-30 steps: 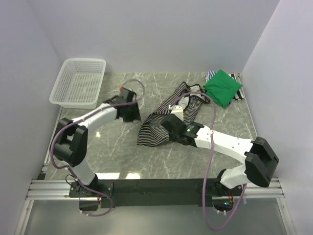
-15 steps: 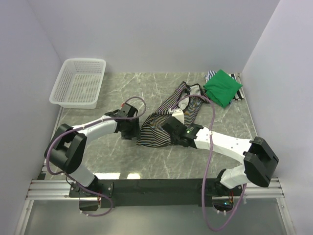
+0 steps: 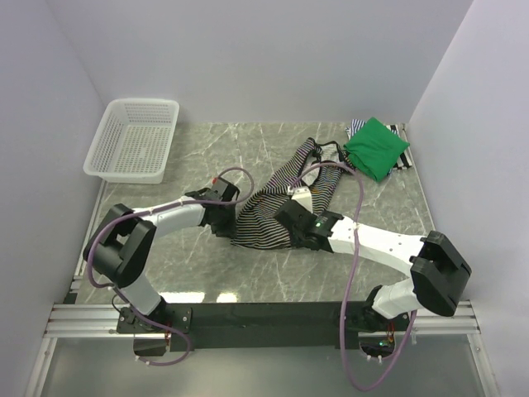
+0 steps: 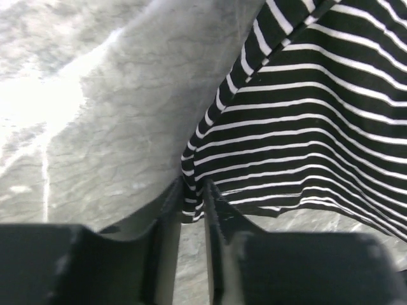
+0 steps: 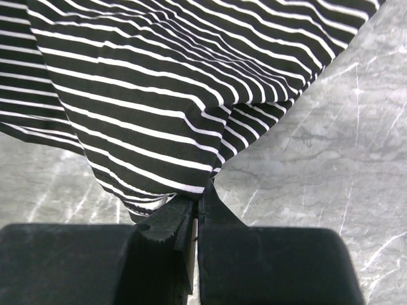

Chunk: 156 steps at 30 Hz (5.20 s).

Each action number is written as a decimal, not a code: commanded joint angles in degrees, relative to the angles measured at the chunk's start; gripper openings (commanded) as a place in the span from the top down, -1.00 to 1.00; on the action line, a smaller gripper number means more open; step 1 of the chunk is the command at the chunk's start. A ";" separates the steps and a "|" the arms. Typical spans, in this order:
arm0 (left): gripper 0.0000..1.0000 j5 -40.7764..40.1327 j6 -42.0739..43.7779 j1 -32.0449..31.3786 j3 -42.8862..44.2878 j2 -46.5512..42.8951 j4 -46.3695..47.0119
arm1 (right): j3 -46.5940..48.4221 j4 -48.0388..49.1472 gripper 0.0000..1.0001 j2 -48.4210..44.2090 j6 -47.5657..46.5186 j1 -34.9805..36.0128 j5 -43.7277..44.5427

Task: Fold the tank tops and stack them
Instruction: Flatten the tank top out

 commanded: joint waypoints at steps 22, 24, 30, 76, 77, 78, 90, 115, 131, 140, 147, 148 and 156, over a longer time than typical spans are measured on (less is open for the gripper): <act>0.99 -8.00 -1.61 1.09 28.21 -15.77 -16.44 | -13.93 5.45 0.02 -15.82 12.66 0.00 -2.78; 0.99 -9.40 -1.34 0.47 30.93 -16.21 -17.93 | -16.12 8.26 -0.02 -18.12 14.33 0.00 -4.01; 0.99 -11.69 0.15 -0.67 38.06 -15.42 -20.92 | -16.83 11.86 -0.04 -15.77 16.36 -0.09 -4.62; 0.99 -22.30 -1.69 -18.52 77.10 2.17 -23.65 | -10.17 32.90 -0.18 -3.64 14.62 -19.60 -7.36; 0.99 -22.33 -2.39 -15.82 75.43 1.11 -23.65 | -7.20 31.15 -0.19 -2.67 12.61 -19.69 -7.09; 0.99 -21.46 -3.96 -13.79 70.54 -0.12 -22.60 | -5.52 28.61 -0.19 -0.31 11.80 -19.60 -6.65; 0.99 -16.70 -3.89 11.09 41.94 -8.75 -12.23 | 5.22 25.24 -0.16 10.52 6.08 -16.01 -11.40; 0.99 -15.21 -5.47 22.18 36.30 2.07 -3.79 | 22.35 16.10 -0.13 28.00 4.50 2.46 -3.05; 0.99 -13.54 -5.12 23.23 36.57 4.35 -2.29 | 28.69 8.19 0.31 38.02 3.88 4.83 0.03; 0.99 -13.19 -5.38 23.59 35.25 2.77 -2.29 | 17.19 4.68 1.00 25.14 5.29 5.54 2.40; 0.99 -11.78 -6.35 26.39 32.36 -6.95 -3.17 | 15.24 -5.15 1.00 -2.55 3.36 5.45 6.87; 0.99 -10.82 -6.35 27.70 30.61 -8.90 -3.17 | 17.24 -7.87 1.00 -7.62 3.18 5.36 7.84; 0.99 -7.65 -5.64 30.35 28.30 -32.80 -5.02 | 31.56 -11.86 1.00 -25.15 -2.95 0.53 16.11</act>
